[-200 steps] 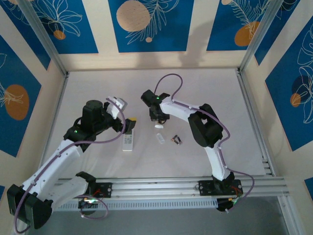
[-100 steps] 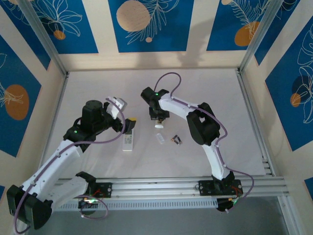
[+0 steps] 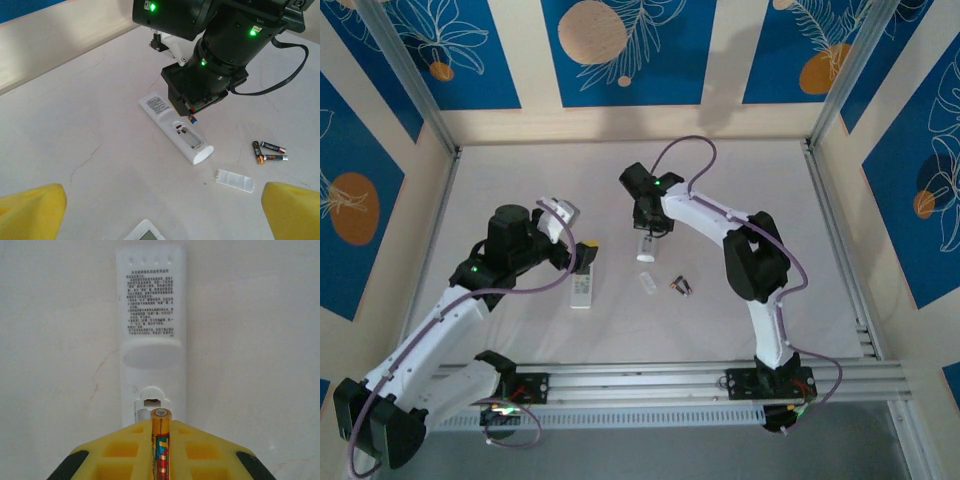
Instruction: Load the batteries into the remote control
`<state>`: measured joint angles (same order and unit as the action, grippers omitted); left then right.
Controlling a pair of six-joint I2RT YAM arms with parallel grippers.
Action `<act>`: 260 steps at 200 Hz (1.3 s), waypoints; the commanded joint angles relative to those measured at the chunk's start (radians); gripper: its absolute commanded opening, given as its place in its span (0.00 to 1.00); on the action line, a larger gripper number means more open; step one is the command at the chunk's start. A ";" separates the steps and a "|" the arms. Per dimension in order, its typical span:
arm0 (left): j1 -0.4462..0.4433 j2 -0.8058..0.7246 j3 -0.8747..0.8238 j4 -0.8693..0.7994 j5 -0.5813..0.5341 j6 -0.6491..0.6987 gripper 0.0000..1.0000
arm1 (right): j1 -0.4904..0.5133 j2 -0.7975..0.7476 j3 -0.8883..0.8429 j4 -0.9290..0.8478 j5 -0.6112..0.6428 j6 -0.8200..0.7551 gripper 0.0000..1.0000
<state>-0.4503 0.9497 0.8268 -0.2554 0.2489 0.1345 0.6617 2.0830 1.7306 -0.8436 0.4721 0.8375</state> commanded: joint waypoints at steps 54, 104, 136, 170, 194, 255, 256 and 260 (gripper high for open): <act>-0.008 -0.011 0.014 -0.015 -0.009 0.017 1.00 | 0.018 0.044 -0.026 0.043 -0.002 0.140 0.14; -0.008 -0.008 0.015 -0.014 -0.003 0.015 1.00 | 0.031 0.069 -0.039 0.050 0.005 0.149 0.14; -0.008 -0.008 0.015 -0.016 -0.005 0.017 1.00 | 0.035 0.081 -0.039 0.051 0.000 0.150 0.14; -0.009 -0.008 0.014 -0.016 -0.006 0.017 1.00 | 0.043 0.088 -0.045 0.048 -0.002 0.151 0.14; -0.008 -0.010 0.015 -0.016 -0.007 0.017 1.00 | 0.043 0.088 -0.053 0.052 -0.008 0.151 0.14; -0.008 -0.013 0.014 -0.018 -0.005 0.017 1.00 | 0.053 0.088 -0.058 0.047 -0.041 0.159 0.15; -0.008 -0.013 0.015 -0.018 -0.005 0.017 1.00 | 0.053 0.088 -0.058 0.046 -0.040 0.160 0.15; -0.008 -0.012 0.016 -0.018 -0.005 0.017 1.00 | 0.053 0.088 -0.058 0.046 -0.041 0.160 0.15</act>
<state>-0.4503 0.9501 0.8268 -0.2554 0.2493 0.1345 0.7010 2.1509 1.6928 -0.7807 0.4706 0.9638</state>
